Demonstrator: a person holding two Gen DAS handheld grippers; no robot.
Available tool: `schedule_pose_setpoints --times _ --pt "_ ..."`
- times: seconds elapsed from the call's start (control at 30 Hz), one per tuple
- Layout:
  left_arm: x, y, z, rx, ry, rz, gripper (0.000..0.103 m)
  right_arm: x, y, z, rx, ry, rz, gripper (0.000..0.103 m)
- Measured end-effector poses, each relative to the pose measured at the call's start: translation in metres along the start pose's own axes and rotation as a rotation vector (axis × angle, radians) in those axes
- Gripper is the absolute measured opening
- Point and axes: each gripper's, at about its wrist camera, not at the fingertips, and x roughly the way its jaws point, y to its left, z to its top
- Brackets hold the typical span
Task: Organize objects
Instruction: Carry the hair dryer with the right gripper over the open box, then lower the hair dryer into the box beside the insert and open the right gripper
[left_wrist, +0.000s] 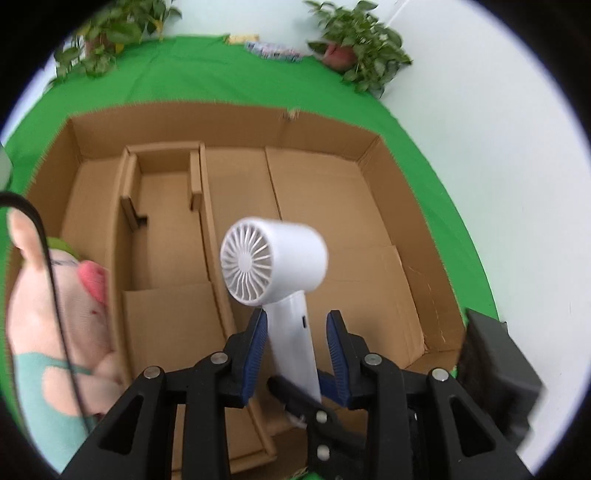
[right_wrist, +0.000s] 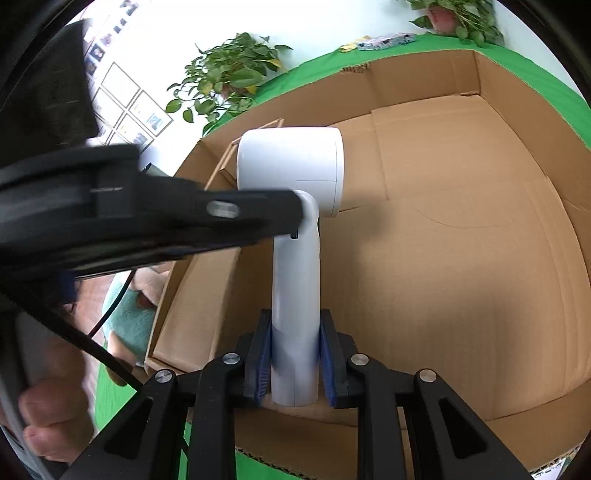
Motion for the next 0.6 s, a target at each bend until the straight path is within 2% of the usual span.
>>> schedule_pose_setpoints --times 0.1,0.17,0.27,0.4,0.5,0.6 --pt "-0.017 0.004 -0.009 0.019 -0.034 0.011 0.031 0.005 0.002 0.0 -0.001 0.018 -0.045 0.022" --pt "-0.019 0.008 -0.019 0.04 -0.044 0.063 0.031 0.009 0.006 -0.001 -0.016 0.03 -0.072 0.022" --pt "-0.014 0.013 -0.032 0.075 -0.028 0.125 0.031 0.011 0.01 -0.001 -0.025 0.048 -0.089 0.023" --pt "-0.003 0.01 -0.047 0.13 -0.005 0.166 0.031 0.011 0.01 -0.003 -0.059 0.076 -0.082 0.027" --pt "-0.006 0.011 -0.055 0.149 -0.014 0.184 0.031 -0.005 0.006 -0.009 -0.099 0.047 -0.091 0.029" --pt "-0.005 0.014 -0.057 0.15 0.001 0.203 0.031 -0.02 -0.004 -0.006 -0.086 0.014 -0.073 0.029"
